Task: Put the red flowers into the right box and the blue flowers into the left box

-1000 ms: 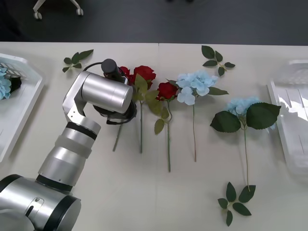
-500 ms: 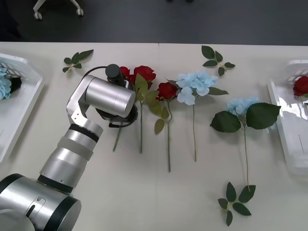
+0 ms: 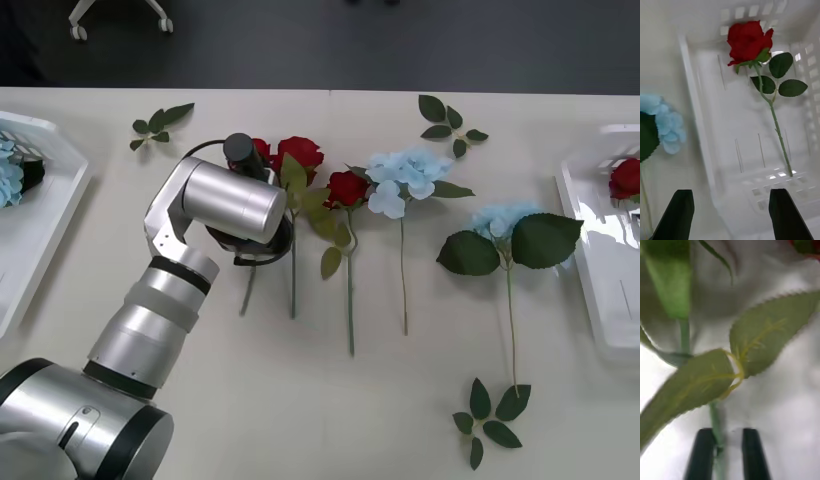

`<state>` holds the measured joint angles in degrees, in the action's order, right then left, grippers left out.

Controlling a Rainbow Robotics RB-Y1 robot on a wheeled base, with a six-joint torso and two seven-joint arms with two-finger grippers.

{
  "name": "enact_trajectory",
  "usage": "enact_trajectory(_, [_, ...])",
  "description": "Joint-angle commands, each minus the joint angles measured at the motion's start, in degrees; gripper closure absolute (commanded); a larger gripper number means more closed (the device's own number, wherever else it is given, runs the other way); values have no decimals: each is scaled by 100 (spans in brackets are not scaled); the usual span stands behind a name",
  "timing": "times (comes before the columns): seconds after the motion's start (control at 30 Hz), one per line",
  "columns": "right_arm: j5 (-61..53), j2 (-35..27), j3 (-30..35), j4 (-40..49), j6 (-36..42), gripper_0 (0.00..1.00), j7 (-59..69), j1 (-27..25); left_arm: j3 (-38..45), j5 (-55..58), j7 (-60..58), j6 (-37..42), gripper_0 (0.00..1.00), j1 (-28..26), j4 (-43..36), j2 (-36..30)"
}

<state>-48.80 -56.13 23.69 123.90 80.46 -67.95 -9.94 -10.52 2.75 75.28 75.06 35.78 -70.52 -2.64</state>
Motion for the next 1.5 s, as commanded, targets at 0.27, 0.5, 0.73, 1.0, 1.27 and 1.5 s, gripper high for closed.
enact_trajectory(0.27, [-780,-100,57,1330,-162,42,71,9,261,165,-260,-27,100,87,-401,-9])
enact_trajectory(0.5, [-877,340,-629,2112,-989,42,-448,1,340,428,-269,307,100,70,-1174,-360])
enact_trajectory(0.73, [-693,401,-1684,2428,-2254,42,-1124,-245,613,1175,-234,597,100,-291,-2405,-729])
enact_trajectory(1.0, [160,542,-3046,2376,-3740,42,-1994,-588,1263,2221,874,597,100,-1020,-3767,-729])
enact_trajectory(1.27, [432,938,-4241,1462,-5251,1,-2662,-483,2160,4102,2236,597,100,-1398,-4154,-729])
enact_trajectory(1.5, [371,1043,-4716,855,-5656,0,-2847,-237,2757,5649,3774,597,100,-1653,-4154,-729])
